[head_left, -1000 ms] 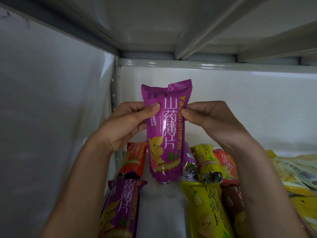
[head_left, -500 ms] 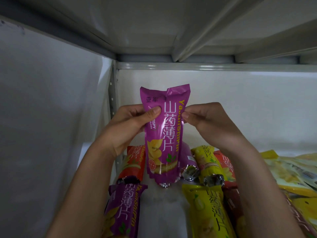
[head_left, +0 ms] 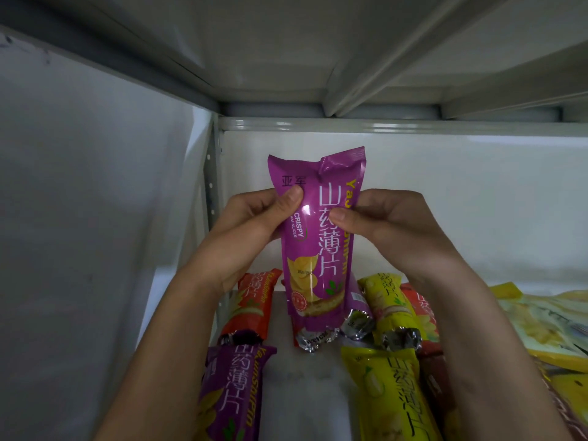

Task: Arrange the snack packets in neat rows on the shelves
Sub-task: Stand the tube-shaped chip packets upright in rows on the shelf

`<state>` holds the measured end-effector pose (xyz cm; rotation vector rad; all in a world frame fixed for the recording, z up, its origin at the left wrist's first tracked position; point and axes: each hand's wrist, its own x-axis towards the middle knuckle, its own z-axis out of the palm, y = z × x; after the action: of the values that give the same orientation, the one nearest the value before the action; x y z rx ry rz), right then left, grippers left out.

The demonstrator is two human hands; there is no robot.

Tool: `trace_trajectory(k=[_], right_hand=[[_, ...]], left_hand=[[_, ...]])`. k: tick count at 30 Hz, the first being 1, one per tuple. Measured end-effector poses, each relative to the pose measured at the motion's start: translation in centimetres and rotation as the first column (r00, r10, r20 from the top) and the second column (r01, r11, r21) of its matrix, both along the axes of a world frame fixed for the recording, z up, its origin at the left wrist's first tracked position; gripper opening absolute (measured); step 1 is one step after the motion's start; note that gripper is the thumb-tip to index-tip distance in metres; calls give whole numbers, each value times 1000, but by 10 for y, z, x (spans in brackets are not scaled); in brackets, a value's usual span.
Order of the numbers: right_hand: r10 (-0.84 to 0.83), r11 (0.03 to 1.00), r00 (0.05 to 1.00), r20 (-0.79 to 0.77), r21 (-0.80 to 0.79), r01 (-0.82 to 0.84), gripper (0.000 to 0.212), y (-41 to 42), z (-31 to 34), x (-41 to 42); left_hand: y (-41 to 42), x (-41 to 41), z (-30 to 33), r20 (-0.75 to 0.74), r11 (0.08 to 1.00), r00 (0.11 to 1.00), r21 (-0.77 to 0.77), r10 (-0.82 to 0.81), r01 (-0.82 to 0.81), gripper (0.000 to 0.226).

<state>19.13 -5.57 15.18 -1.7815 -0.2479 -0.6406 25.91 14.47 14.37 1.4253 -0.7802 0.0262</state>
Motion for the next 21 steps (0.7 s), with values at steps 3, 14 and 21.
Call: trace_trajectory(k=[3,14,21], right_hand=[[63,998,997,-39,4,-63,20,0,1,-2],[82,995,996,-46,53,-80,21,0,1,-3],[200,977,975,-100,89,-192,32,0,3,-7]], left_hand=[[1,1,-1,17,999,999,-34,36,-35,42],[2,-2,-2,0,987,993,108,-117,117,41],[4,-2,0,73,996,994,61,-76,72,38]])
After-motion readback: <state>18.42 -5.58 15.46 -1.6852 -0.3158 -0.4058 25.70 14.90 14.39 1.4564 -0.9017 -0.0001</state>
